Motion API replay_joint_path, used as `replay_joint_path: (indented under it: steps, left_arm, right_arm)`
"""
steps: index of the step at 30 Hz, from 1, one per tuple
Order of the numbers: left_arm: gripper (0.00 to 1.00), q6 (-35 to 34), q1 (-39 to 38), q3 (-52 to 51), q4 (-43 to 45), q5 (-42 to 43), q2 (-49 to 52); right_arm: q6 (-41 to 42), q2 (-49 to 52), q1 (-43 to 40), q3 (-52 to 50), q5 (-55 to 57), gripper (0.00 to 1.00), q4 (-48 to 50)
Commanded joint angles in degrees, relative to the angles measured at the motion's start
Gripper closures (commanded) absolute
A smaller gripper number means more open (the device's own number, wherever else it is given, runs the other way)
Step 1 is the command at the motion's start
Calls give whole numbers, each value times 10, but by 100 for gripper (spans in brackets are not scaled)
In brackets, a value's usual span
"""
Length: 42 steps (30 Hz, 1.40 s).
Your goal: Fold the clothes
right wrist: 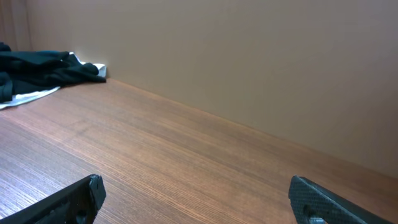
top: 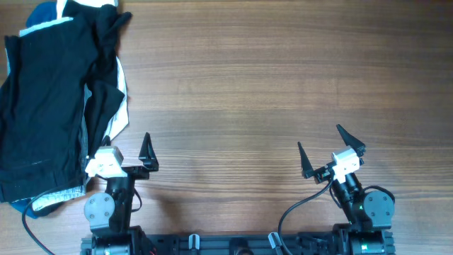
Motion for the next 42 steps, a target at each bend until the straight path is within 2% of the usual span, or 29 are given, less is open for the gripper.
replay_joint_path:
  steps: [1,23,34,37,42]
  left_arm:
    - [0,-7,-2,-3,-2,3,-5]
    - [0,-7,-2,-3,-2,3,-5]
    - [0,-8,-2,-3,-1,3,-5]
    - [0,-30,-2,2,0,5,-5]
    - [0,-42,-2,67,-27,4,11]
  right_arm:
    - [-3,-8,-2,-1,-9,0,1]
    - [-4,-8,-2,-1,0,0,4]
    - [-23,-8,-2,-1,2,0,38]
    - [-15,-7,-2,0,4,0,56]
    - [13,34,-2,35,30,0,110]
